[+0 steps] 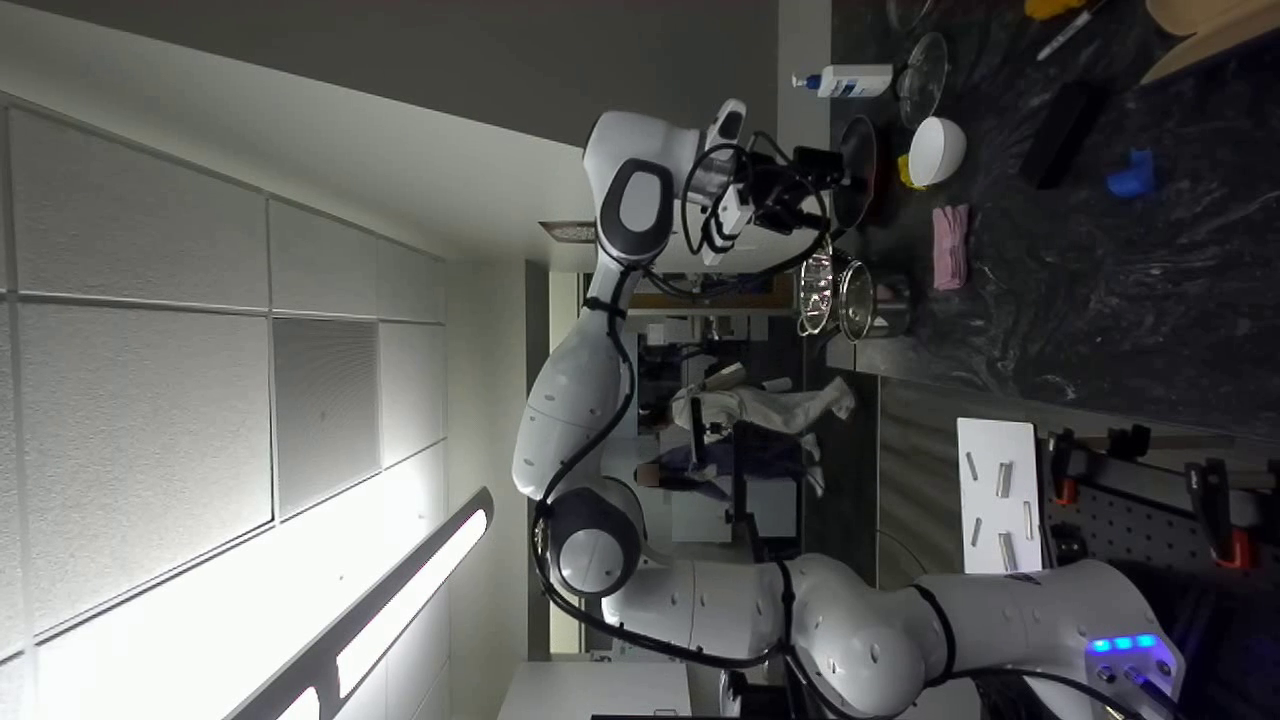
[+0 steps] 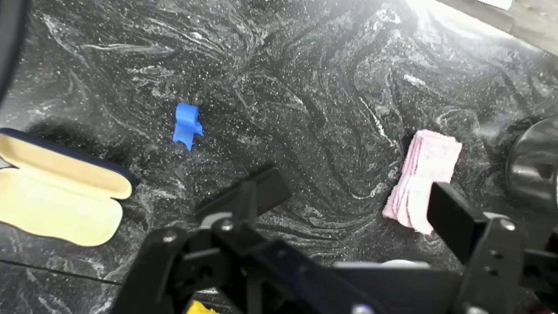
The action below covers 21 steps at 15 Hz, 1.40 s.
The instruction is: Move the black eraser forwards.
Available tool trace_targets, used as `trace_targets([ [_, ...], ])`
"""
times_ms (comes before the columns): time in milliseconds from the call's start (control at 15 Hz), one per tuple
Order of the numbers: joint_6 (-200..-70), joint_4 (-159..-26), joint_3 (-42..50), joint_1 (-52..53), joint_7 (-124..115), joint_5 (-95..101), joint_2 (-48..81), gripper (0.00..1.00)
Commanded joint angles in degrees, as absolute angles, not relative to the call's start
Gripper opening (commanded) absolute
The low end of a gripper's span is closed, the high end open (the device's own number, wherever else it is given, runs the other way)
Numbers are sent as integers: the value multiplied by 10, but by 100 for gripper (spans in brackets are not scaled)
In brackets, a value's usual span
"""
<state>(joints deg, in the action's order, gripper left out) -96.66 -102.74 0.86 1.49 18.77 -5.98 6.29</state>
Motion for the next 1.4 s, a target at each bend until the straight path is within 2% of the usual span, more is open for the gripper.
trace_targets([
  [0, -1000, -978, -1, 14, 109, -57, 119, 100],
  [400, -1063, -954, 1, 27, -62, -30, 180, 100],
  [1333, -1064, -927, 20, 41, -381, -47, 243, 100],
])
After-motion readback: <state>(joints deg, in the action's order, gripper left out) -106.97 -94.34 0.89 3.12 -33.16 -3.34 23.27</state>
